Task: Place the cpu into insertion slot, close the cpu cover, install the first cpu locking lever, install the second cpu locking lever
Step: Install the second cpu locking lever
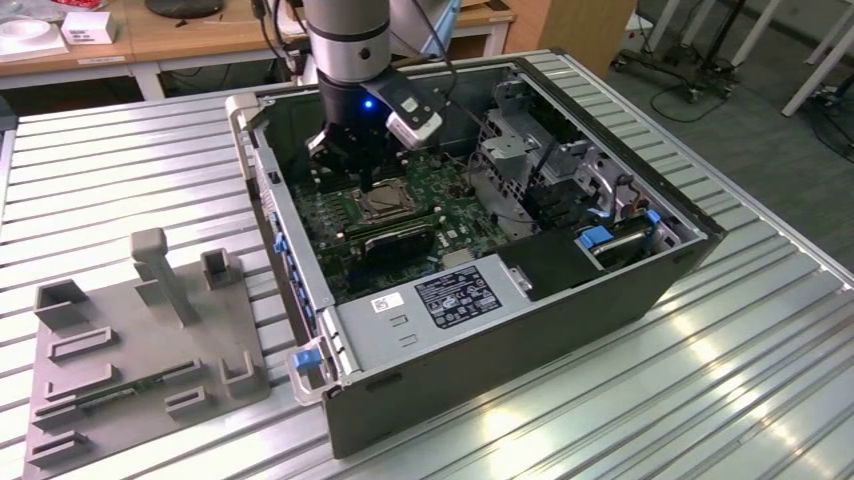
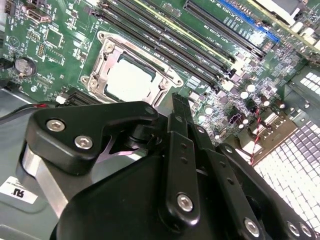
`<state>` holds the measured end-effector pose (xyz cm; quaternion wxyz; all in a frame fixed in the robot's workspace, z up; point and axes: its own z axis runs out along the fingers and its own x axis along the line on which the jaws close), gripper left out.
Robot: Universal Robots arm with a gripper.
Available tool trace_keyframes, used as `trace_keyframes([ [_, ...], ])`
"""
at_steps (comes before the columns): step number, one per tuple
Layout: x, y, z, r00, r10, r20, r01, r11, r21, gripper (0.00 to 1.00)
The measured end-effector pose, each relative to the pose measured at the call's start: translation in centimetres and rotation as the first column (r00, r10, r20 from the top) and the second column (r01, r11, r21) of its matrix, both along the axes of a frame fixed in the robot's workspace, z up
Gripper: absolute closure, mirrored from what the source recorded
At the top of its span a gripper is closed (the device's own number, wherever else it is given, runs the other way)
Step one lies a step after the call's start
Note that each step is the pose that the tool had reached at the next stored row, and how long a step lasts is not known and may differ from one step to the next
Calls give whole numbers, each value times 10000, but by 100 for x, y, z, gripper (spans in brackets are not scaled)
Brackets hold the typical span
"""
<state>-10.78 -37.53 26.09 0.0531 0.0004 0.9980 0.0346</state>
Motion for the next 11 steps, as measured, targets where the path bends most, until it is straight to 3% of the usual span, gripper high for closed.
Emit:
trace_keyframes([
  [9,12,-3,8,10000,1,-15,-1,10000,-2,89],
  [11,33,-12,8,10000,0,-51,0,10000,-3,89],
])
